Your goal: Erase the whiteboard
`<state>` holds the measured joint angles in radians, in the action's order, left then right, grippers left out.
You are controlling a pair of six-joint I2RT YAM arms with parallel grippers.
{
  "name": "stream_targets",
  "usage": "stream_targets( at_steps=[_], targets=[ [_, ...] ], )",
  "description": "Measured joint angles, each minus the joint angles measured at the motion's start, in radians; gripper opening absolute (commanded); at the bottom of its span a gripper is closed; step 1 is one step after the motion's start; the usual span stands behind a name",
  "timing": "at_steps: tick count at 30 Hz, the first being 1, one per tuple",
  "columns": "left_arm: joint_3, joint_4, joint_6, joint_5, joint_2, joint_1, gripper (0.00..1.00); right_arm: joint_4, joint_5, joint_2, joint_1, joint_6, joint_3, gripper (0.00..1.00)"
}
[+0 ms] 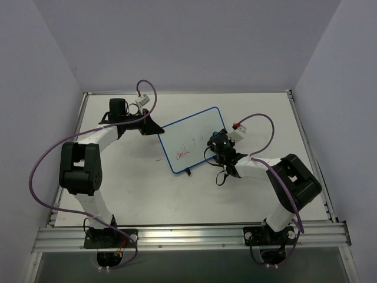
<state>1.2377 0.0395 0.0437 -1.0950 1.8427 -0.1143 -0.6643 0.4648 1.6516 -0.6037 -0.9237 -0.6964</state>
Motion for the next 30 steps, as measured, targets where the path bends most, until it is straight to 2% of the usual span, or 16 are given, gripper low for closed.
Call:
stream_targets(
  at_steps=[8, 15, 21, 30],
  targets=[
    [-0.001, -0.006, 0.000, -0.001, 0.000, 0.000, 0.02, -0.031, 0.040, -0.030, 0.013, -0.158, 0.124, 0.00],
    [-0.002, -0.010, 0.001, -0.008, -0.001, -0.001, 0.02, -0.108, 0.007, -0.034, 0.068, -0.281, 0.206, 0.00],
    [-0.003, -0.013, 0.001, 0.000, -0.007, -0.009, 0.02, -0.129, -0.019, -0.036, 0.089, -0.288, 0.211, 0.00],
    [-0.003, -0.016, 0.000, 0.010, -0.009, -0.016, 0.02, 0.005, -0.119, -0.074, 0.148, -0.275, 0.165, 0.00]
  ],
)
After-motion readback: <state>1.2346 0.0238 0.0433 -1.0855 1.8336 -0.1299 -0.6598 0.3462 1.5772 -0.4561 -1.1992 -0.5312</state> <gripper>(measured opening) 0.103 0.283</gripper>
